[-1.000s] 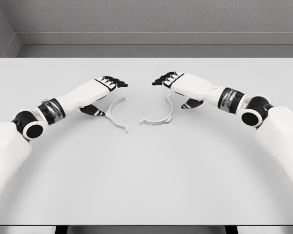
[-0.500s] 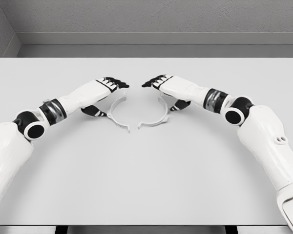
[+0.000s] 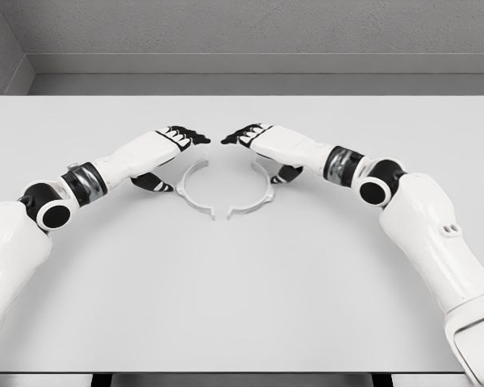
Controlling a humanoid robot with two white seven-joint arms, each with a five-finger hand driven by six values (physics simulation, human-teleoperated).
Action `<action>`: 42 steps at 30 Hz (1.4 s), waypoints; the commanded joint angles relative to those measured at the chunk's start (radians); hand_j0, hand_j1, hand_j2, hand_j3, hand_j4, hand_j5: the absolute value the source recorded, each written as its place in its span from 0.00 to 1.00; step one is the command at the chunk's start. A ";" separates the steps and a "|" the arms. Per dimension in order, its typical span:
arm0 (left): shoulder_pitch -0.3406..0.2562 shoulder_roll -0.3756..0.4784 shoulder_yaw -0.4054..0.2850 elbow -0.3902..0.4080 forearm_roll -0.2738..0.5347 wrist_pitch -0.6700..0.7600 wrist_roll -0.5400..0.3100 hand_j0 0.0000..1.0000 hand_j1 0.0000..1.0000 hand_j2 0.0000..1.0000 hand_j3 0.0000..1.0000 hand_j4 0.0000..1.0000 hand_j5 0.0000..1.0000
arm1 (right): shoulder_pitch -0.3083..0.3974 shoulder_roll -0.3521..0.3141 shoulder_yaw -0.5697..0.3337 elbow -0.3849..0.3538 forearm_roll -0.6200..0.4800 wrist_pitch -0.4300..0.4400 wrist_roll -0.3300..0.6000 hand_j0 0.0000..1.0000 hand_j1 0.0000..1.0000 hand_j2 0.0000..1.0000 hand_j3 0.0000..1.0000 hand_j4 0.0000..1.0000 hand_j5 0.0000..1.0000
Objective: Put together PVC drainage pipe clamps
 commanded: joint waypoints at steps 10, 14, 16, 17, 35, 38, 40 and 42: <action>-0.009 0.002 0.001 0.011 0.009 0.001 0.001 1.00 1.00 1.00 1.00 1.00 1.00 | -0.043 -0.072 -0.106 0.000 -0.018 0.001 0.005 1.00 1.00 1.00 1.00 1.00 1.00; -0.012 0.000 -0.002 0.011 0.009 0.001 0.001 1.00 1.00 1.00 1.00 1.00 1.00 | 0.032 -0.300 -0.304 -0.252 -0.170 0.001 0.128 1.00 1.00 1.00 1.00 1.00 1.00; -0.012 -0.001 -0.002 0.011 0.007 0.001 0.001 1.00 1.00 1.00 1.00 1.00 1.00 | 0.103 -0.515 -0.305 -0.382 -0.396 0.001 0.136 1.00 1.00 1.00 1.00 1.00 1.00; -0.011 -0.003 -0.002 0.011 0.007 0.001 0.001 1.00 1.00 1.00 1.00 1.00 1.00 | 0.135 -0.573 -0.308 -0.423 -0.451 0.001 0.134 1.00 1.00 1.00 1.00 1.00 1.00; -0.012 -0.030 -0.011 0.010 0.003 0.001 0.001 1.00 1.00 1.00 1.00 1.00 1.00 | 0.592 -0.509 -0.585 -0.580 -0.485 0.001 0.159 1.00 1.00 1.00 1.00 1.00 1.00; -0.012 -0.032 -0.012 0.008 0.003 0.001 0.001 1.00 1.00 1.00 1.00 1.00 1.00 | 0.592 -0.508 -0.583 -0.578 -0.483 0.001 0.160 1.00 1.00 1.00 1.00 1.00 1.00; -0.012 -0.032 -0.015 0.008 0.003 0.001 -0.001 1.00 1.00 1.00 1.00 1.00 1.00 | 0.592 -0.506 -0.582 -0.580 -0.485 0.001 0.159 1.00 1.00 1.00 1.00 1.00 1.00; -0.012 -0.039 -0.015 0.008 0.003 0.001 -0.001 1.00 1.00 1.00 1.00 1.00 1.00 | 0.592 -0.506 -0.582 -0.578 -0.485 0.001 0.159 1.00 1.00 1.00 1.00 1.00 1.00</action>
